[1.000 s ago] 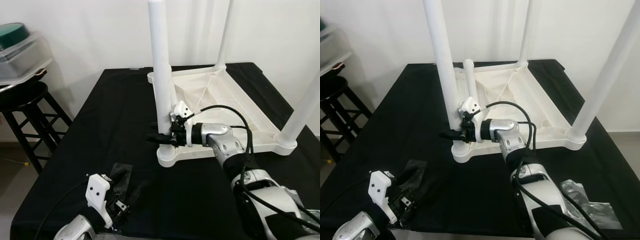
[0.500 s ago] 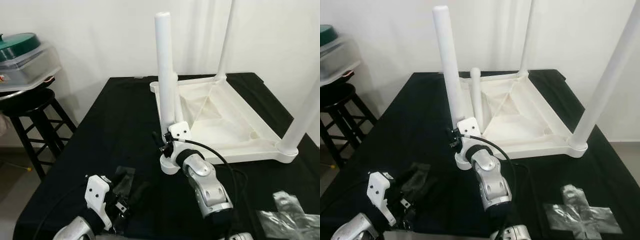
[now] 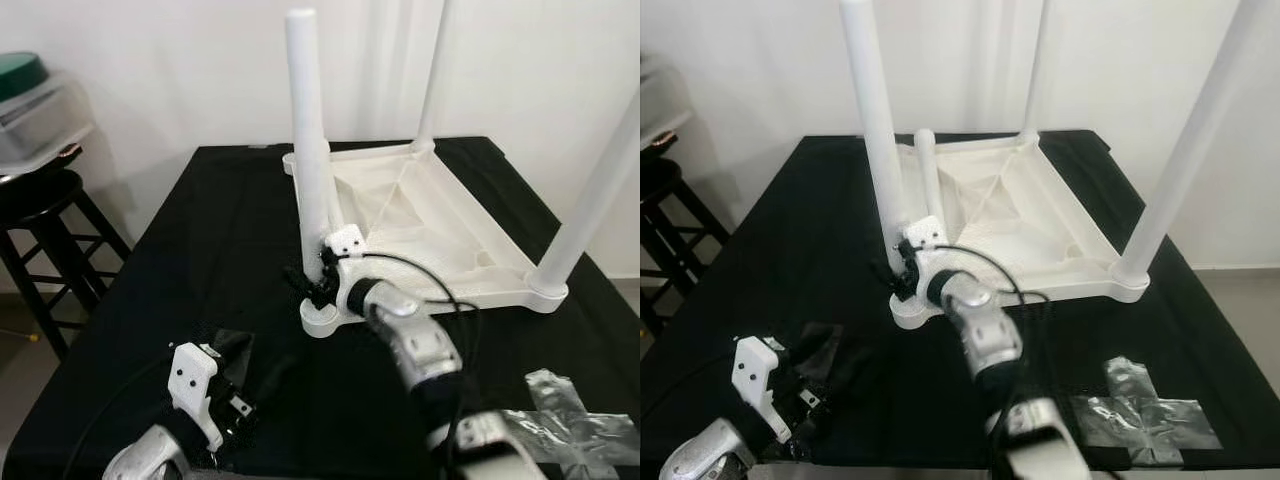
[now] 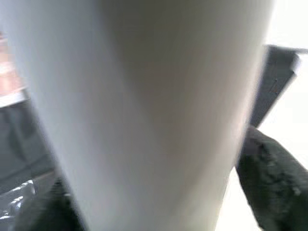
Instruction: Building children table
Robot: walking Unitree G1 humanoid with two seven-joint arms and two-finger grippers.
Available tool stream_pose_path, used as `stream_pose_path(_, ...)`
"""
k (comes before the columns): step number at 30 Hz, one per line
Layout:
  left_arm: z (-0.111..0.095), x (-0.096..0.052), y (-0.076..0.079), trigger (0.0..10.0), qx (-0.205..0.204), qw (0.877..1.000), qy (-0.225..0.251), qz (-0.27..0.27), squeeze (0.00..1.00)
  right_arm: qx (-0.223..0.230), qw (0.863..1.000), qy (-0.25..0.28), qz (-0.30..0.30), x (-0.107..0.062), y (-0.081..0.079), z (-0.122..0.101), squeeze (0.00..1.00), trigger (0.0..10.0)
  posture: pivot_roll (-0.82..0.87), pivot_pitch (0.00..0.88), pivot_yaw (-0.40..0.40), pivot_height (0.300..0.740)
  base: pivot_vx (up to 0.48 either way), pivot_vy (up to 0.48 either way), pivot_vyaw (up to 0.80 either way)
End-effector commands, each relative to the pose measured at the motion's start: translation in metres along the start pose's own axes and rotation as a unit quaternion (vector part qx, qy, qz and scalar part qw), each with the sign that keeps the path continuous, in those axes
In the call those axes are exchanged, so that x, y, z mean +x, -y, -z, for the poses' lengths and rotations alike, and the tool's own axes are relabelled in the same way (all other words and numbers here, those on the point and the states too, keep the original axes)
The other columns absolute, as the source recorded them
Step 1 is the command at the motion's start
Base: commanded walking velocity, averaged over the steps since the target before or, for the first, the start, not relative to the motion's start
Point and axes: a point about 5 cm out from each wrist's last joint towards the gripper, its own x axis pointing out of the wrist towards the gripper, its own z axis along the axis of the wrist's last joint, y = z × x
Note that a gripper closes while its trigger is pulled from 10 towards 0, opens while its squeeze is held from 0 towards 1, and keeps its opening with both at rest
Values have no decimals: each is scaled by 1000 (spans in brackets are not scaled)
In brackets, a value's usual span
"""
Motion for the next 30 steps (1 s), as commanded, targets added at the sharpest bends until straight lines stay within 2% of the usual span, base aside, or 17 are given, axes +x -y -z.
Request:
stream_pose_path(1, 5, -1, -2, 10000, -1, 1000, -9, -6, 0, -7, 996, -6, -92, 2, -6, 2, 835, 10000, -53, 27, 26, 740, 0, 0, 0)
stream_pose_path(2, 5, -1, -2, 10000, -1, 1000, -9, -6, 0, -7, 996, -6, -92, 2, -6, 2, 835, 10000, -53, 27, 26, 740, 0, 0, 0)
stream_pose_path(3, 5, 0, -3, 10000, -1, 1000, -9, -6, 0, -30, 988, -28, -152, -2, -2, 6, 0, 10000, -44, 23, 27, 740, 0, 0, 0)
stream_pose_path(6, 5, 0, -4, 10000, 1, 1000, -10, -6, 0, -37, 980, -50, -190, -2, 9, 4, 0, 10000, -40, 20, 31, 740, 0, 0, 0)
stream_pose_path(8, 5, 1, -4, 10000, 2, 1000, -11, -6, 0, -36, 981, -49, -184, 1, 14, -2, 0, 10000, -36, 20, 31, 740, 0, 0, 0)
stream_pose_path(9, 5, 1, -4, 10000, 2, 1000, -11, -6, 0, -27, 982, -44, -184, 4, 16, -7, 0, 2471, -36, 20, 31, 740, 0, 0, 0)
stream_pose_path(10, 6, 1, -4, 10000, 3, 1000, -12, -6, 0, -23, 981, -41, -187, 5, 18, -10, 0, 2471, -32, 16, 31, 740, 0, 0, 0)
stream_pose_path(11, 6, 0, -3, 10000, 3, 1000, -12, -6, 0, -19, 981, -41, -191, 5, 19, -11, 0, 0, -31, 17, 32, 740, 0, 0, 0)
stream_pose_path(21, 6, -1, 0, 10000, 1, 1000, -11, -6, 0, -19, 978, -50, -200, -4, 26, -2, 0, 0, -38, 24, 31, 740, 0, 0, 0)
stream_pose_path(23, 6, -2, 1, 10000, -1, 1000, -11, -5, 0, -18, 982, -49, -184, -8, 29, 2, 0, 0, -41, 30, 29, 740, 0, 0, 0)
stream_pose_path(24, 6, -3, 2, 10000, -2, 1000, -10, -4, 0, -15, 987, -45, -156, -13, 33, 8, 0, 0, -42, 36, 23, 740, 0, 0, 0)
stream_pose_path(25, 6, -5, 4, 10000, -3, 1000, -10, -3, 0, -10, 996, -42, -81, -17, 37, 18, 0, 0, -41, 40, 12, 740, 0, 0, 0)
stream_pose_path(26, 6, -5, 4, 10000, -3, 1000, -10, -3, 0, -10, 996, -42, -81, -17, 37, 18, 0, 0, -41, 40, 12, 740, 0, 0, 0)
stream_pose_path(27, 6, -8, 4, 10000, -4, 1000, -10, -4, 0, 19, 980, -40, 196, -26, 46, 36, 0, 0, -47, 49, 12, 740, 0, 0, 0)
stream_pose_path(28, 6, -8, 4, 10000, -5, 1000, -10, -4, 0, 35, 949, -46, 311, -35, 49, 43, 0, 0, -47, 49, 12, 740, 0, 0, 0)
stream_pose_path(29, 6, -8, 4, 10000, -5, 1000, -10, -4, 0, 35, 949, -46, 311, -35, 49, 43, 0, 0, -47, 49, 12, 740, 0, 0, 0)
stream_pose_path(30, 5, -9, 3, 10000, -5, 1000, -10, -4, 0, 48, 942, -59, 326, -43, 28, 57, 0, 0, -53, 56, 29, 740, 0, 0, 0)
